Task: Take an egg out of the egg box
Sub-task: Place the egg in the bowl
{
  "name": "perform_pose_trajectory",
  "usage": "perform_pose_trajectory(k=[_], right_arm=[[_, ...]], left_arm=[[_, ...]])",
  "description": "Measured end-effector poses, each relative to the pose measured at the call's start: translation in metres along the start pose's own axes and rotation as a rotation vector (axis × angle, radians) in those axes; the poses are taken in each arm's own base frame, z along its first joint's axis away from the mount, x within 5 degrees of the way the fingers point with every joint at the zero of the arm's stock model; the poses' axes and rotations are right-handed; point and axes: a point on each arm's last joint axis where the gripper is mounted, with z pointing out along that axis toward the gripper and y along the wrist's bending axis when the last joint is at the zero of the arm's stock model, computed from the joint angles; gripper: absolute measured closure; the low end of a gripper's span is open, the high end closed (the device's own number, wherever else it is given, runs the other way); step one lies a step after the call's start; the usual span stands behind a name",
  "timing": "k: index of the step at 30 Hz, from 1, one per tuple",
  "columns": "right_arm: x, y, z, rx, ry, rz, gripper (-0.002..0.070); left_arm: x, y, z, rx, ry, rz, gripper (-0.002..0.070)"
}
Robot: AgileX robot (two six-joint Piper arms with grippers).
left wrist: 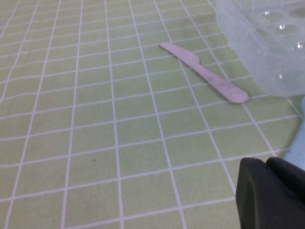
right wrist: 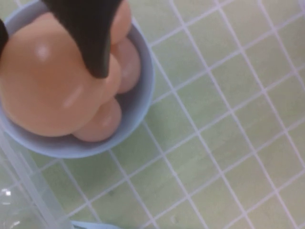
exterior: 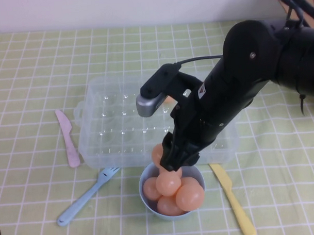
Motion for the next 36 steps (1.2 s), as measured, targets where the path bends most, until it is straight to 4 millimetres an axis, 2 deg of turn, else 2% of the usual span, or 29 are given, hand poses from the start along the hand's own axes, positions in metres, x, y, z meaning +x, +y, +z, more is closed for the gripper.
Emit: perform_pose_trajectory(k=[7, 13, 28, 30, 34, 36], right_arm=[[0.007, -0.019, 0.026, 0.115, 0.124, 0.002, 0.0357], [0.010, -0.026, 0.041, 0.135, 0.173, 0.014, 0.0358], [0.009, -0.024, 0.042, 0.112, 0.160, 0.033, 0.0356], [0.009, -0.024, 0.042, 0.109, 0.155, 0.036, 0.0318], [0.008, -0.024, 0.042, 0.108, 0.150, 0.037, 0.0199], [0.009, -0.024, 0.042, 0.108, 0.152, 0.038, 0.0180]], left_arm=[[0.000, 0.000, 0.000, 0.000, 0.000, 0.000, 0.0680], [0.000, 0.000, 0.000, 0.000, 0.000, 0.000, 0.0680], [0.000, 0.000, 0.000, 0.000, 0.000, 0.000, 0.0680], [0.000, 0.000, 0.000, 0.000, 0.000, 0.000, 0.0680], [0.000, 0.000, 0.000, 0.000, 0.000, 0.000, 0.0680], [0.000, 0.000, 0.000, 0.000, 0.000, 0.000, 0.0679]])
